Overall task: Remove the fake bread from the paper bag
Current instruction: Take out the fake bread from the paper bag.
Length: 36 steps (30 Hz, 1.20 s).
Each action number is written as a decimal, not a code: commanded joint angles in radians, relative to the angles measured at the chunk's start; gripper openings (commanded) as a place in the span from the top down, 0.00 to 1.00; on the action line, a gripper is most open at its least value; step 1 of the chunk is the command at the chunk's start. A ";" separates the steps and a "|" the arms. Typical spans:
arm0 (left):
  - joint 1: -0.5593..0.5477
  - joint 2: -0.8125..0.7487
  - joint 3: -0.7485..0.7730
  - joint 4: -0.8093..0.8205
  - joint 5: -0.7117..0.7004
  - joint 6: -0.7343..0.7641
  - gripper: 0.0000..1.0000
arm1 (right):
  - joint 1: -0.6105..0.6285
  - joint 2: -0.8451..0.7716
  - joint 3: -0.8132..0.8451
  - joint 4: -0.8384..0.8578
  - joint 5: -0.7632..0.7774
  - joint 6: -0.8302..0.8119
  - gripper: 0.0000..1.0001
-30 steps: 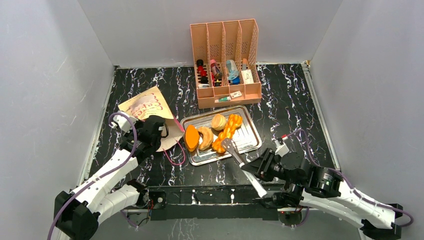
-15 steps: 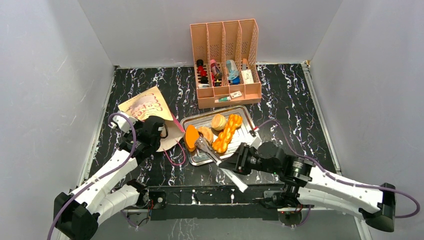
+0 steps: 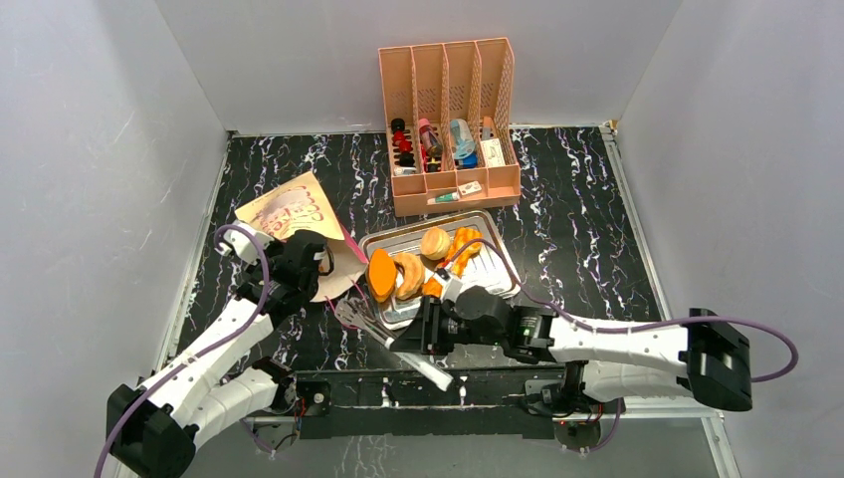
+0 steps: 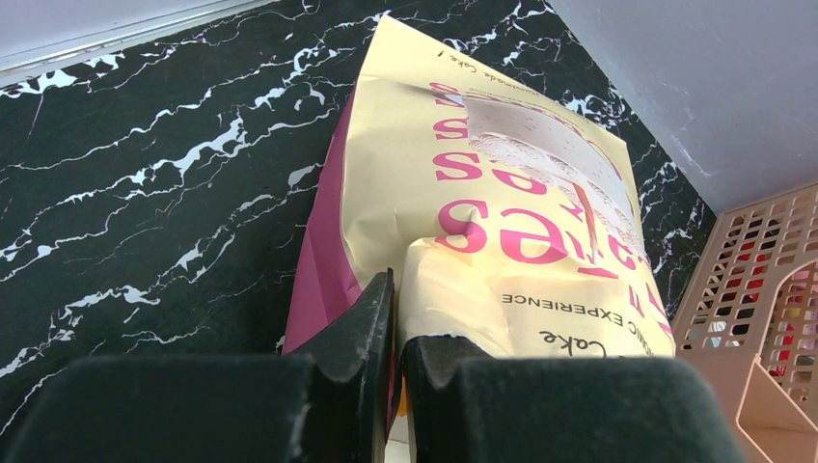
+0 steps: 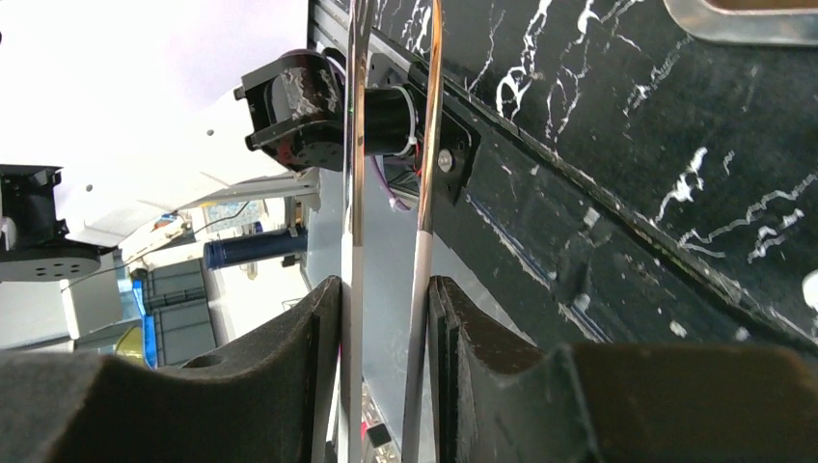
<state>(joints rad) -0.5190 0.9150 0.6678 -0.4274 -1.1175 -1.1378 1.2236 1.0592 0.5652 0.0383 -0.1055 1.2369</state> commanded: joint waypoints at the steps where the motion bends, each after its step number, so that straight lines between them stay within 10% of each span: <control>1: 0.004 -0.028 0.032 -0.033 0.001 -0.003 0.95 | 0.005 0.070 0.072 0.224 0.003 -0.037 0.68; 36: 0.004 -0.108 0.004 -0.040 0.020 0.018 0.96 | -0.109 0.547 0.282 0.384 -0.074 -0.175 0.60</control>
<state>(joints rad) -0.5190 0.8265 0.6678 -0.4545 -1.0904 -1.1255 1.1263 1.5921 0.7837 0.3180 -0.1623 1.0912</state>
